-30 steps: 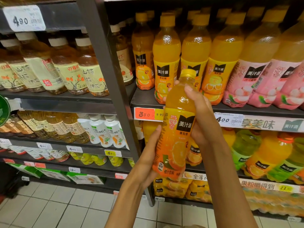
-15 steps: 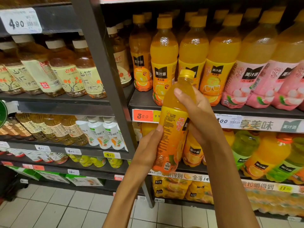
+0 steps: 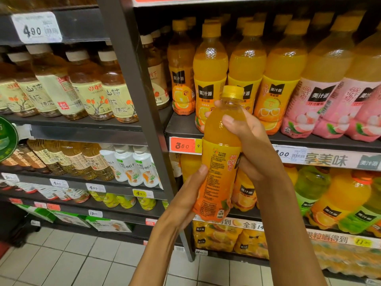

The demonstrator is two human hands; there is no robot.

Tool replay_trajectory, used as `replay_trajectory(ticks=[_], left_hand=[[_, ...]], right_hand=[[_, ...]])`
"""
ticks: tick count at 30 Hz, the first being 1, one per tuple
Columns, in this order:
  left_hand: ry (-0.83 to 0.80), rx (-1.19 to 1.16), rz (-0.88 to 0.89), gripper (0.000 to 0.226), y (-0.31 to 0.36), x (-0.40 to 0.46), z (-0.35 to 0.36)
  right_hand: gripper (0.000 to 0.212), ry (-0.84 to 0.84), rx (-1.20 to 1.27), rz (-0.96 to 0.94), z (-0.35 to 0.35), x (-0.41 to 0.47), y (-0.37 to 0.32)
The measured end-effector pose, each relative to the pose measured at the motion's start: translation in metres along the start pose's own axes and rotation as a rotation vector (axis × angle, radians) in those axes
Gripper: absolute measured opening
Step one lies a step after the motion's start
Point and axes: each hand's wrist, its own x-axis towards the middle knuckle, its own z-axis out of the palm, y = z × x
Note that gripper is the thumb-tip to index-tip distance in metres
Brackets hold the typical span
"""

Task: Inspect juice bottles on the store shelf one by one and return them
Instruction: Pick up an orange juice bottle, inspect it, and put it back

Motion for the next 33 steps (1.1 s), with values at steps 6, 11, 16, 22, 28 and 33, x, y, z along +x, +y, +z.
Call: replay_trajectory(ticks=[6, 11, 16, 22, 28, 33], left_hand=[[0.173, 0.252, 0.145, 0.066, 0.005, 0.001, 0.001], [0.223, 0.341, 0.186, 0.029, 0.005, -0.001, -0.001], [0.149, 0.266, 0.173, 0.078, 0.003, -0.007, -0.001], [0.082, 0.251, 0.148, 0.078, 0.006, -0.007, -0.002], [0.161, 0.290, 0.302, 0.074, 0.004, -0.005, -0.002], [0.185, 0.276, 0.399, 0.069, 0.003, -0.005, -0.007]], right_hand=[[0.038, 0.056, -0.037, -0.032, 0.003, 0.001, -0.004], [0.044, 0.107, -0.132, -0.038, 0.007, 0.001, 0.002], [0.045, 0.142, -0.160, -0.070, 0.015, 0.000, 0.004], [0.047, 0.056, -0.138, -0.136, 0.013, -0.007, 0.000], [0.052, -0.043, -0.130, -0.151, 0.008, -0.012, -0.002], [0.068, -0.191, -0.129, -0.128, 0.004, -0.020, -0.005]])
